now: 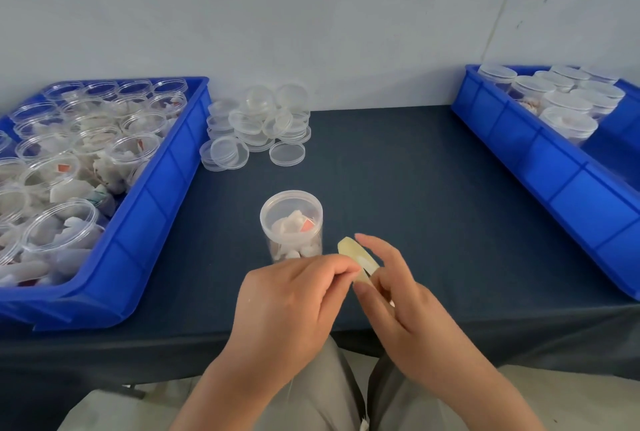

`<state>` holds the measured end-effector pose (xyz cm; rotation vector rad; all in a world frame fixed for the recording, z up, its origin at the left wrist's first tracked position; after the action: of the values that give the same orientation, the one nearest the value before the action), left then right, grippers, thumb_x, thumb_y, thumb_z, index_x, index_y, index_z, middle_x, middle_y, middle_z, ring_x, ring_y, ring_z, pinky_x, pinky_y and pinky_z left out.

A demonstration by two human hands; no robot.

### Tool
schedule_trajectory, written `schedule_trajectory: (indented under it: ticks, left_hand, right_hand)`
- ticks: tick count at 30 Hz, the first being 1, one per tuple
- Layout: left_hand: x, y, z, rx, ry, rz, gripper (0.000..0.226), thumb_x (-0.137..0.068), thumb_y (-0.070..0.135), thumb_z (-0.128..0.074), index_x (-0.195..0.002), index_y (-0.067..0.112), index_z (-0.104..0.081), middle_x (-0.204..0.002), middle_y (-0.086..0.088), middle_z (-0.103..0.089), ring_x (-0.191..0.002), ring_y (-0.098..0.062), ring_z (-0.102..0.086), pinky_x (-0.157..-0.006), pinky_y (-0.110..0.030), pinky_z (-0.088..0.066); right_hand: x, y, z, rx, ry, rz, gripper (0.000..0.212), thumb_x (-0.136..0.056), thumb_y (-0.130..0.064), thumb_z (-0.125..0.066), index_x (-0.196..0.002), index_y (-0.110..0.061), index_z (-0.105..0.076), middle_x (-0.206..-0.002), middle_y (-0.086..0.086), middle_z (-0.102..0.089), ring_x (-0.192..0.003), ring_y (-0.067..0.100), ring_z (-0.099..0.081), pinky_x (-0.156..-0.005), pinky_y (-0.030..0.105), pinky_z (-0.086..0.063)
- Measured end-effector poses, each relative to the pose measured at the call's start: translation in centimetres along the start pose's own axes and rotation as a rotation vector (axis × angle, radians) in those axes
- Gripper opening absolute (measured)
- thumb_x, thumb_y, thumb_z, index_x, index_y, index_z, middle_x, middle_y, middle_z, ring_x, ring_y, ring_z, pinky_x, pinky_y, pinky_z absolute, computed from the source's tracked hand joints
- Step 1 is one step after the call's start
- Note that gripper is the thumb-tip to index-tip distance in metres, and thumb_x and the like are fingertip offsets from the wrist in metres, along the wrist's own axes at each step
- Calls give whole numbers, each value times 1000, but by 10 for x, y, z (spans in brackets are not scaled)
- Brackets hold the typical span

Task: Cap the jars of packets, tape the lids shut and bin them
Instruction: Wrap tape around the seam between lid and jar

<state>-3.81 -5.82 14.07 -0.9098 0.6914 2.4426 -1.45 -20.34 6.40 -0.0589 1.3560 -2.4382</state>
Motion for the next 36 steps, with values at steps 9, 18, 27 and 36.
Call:
schedule_trajectory:
  ticks: [9, 18, 27, 36]
  left_hand:
    - [-11, 1, 16, -85, -9, -139, 16, -102, 29, -70, -91, 25, -81, -70, 14, -70, -59, -8, -62, -48, -31, -47]
    - [-7, -50, 0, 127, 71, 221, 24, -99, 42, -64, -101, 26, -81, -116, 19, -72, -107, -1, -65, -86, -17, -52]
    - [33, -118, -29, 412, 200, 626, 69, -92, 54, -71, -153, 34, -45, -152, 23, -50, -144, -9, -49, -109, -21, -46]
    - [18, -137, -56, 590, -11, 751, 67, -71, 71, -78, -128, 65, -44, -125, 43, -55, -119, 16, -57, -80, -1, -48]
  right_hand:
    - [-14, -17, 3, 79, -98, 91, 28, -107, -65, -33, -120, -50, -52, -80, -9, -55, -69, 12, -52, -60, 21, -40]
    - [-34, -15, 14, 66, 23, 75, 25, -104, -61, -42, -107, -48, -63, -92, -22, -63, -86, 9, -61, -69, 14, -43]
    - [-53, -11, 15, 275, 11, 57, 17, -109, -47, -42, -97, -45, -54, -94, -40, -56, -89, -9, -58, -73, 5, -43]
    - [-59, -10, 9, 276, -108, -5, 25, -105, -61, -37, -86, -52, -51, -89, -34, -60, -84, -9, -60, -66, 10, -46]
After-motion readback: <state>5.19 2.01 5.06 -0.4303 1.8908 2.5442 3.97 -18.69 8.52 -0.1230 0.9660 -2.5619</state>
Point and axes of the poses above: each hand's wrist, its own x-axis away from the middle knuckle, its own z-axis out of the back of the hand, y = z × x, the point moved 9 cm from there along -x, towards the middle knuckle
